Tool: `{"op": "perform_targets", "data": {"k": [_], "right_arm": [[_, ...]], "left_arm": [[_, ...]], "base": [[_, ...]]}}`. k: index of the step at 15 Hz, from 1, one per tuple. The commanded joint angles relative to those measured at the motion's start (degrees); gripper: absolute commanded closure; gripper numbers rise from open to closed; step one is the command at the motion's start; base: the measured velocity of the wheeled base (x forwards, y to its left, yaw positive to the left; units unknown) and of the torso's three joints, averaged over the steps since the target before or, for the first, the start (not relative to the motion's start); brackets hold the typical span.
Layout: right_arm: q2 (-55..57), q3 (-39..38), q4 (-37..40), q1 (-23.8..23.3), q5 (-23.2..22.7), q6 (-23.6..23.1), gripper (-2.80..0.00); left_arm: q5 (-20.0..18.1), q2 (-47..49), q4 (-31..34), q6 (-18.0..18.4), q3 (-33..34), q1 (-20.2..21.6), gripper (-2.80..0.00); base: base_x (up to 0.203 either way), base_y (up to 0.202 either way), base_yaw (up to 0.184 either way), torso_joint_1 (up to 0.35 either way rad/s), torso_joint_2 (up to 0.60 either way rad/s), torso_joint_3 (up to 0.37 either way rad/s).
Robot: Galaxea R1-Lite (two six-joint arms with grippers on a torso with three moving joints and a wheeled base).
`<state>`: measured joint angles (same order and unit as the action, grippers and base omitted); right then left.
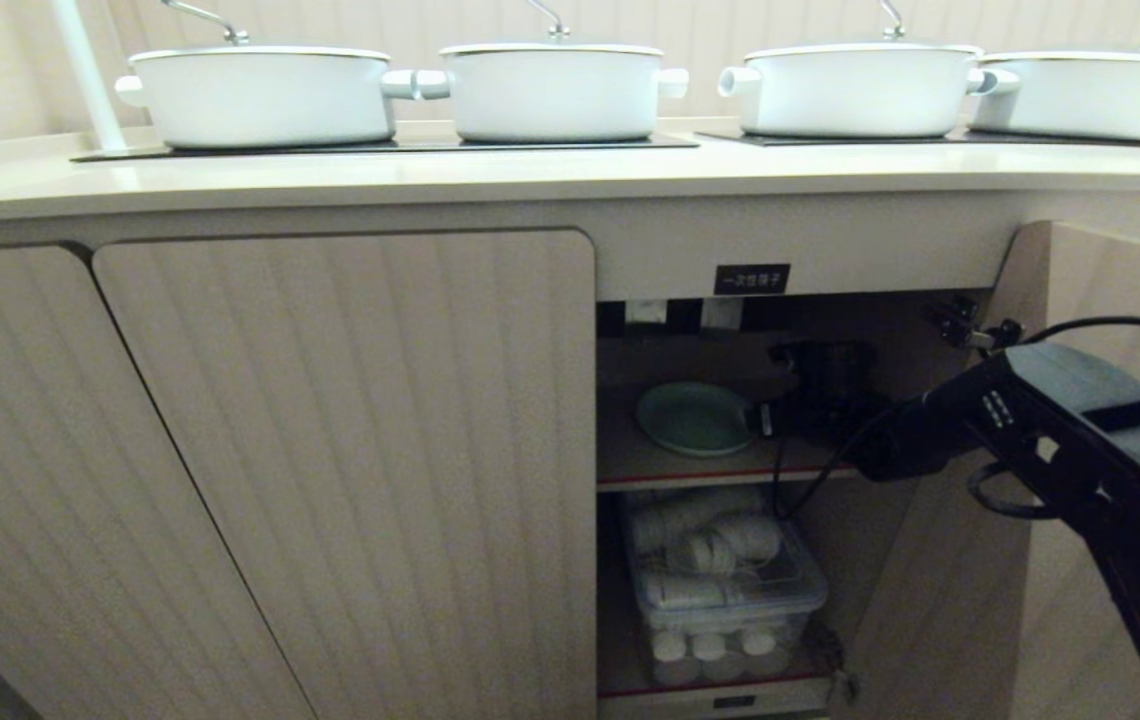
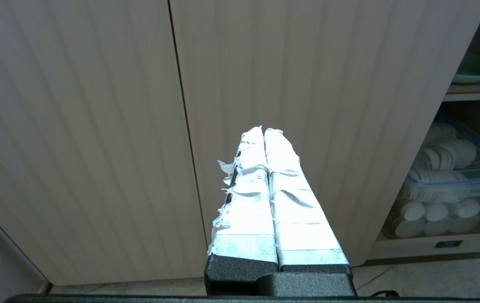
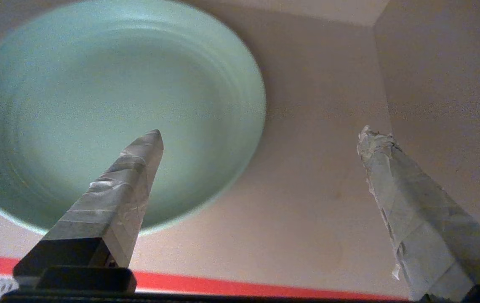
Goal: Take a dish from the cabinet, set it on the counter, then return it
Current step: Take the plate from the cabinet
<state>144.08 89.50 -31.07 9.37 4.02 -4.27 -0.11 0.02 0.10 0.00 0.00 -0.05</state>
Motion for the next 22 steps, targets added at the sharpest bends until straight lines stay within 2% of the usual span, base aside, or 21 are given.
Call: {"op": "perform_targets", "data": {"k": [1, 8, 13, 17, 22], "right_arm": [[0.15, 0.78, 0.92, -0.06, 0.02, -0.04, -2.80], [1.05, 7.44, 11.72, -0.40, 0.02, 0.01, -2.80], [2.21, 10.08, 16.12, -0.41, 0.02, 4.49, -2.80], [3.40, 11.21, 16.33, -0.41, -0.01, 4.53, -2.80], [5.66, 18.84, 21.48, -0.41, -0.07, 4.74, -2.80]], "left_arm": [[0.02, -0.02, -0.01, 0.00, 0.00, -0.01, 0.00], [0.02, -0.02, -0.01, 0.00, 0.00, -0.03, 0.00], [0.02, -0.02, -0.06, 0.00, 0.00, 0.00, 0.00], [0.02, -0.02, -0.01, 0.00, 0.00, 0.05, 0.00], [0.02, -0.02, -0.03, 0.00, 0.00, -0.03, 0.00]], "base": [[0.000, 0.000, 0.000, 0.000, 0.00, 0.000], [0.000, 0.000, 0.000, 0.000, 0.00, 0.000], [0.000, 0.000, 0.000, 0.000, 0.00, 0.000], [0.000, 0.000, 0.000, 0.000, 0.00, 0.000], [0.000, 0.000, 0.000, 0.000, 0.00, 0.000]]}}
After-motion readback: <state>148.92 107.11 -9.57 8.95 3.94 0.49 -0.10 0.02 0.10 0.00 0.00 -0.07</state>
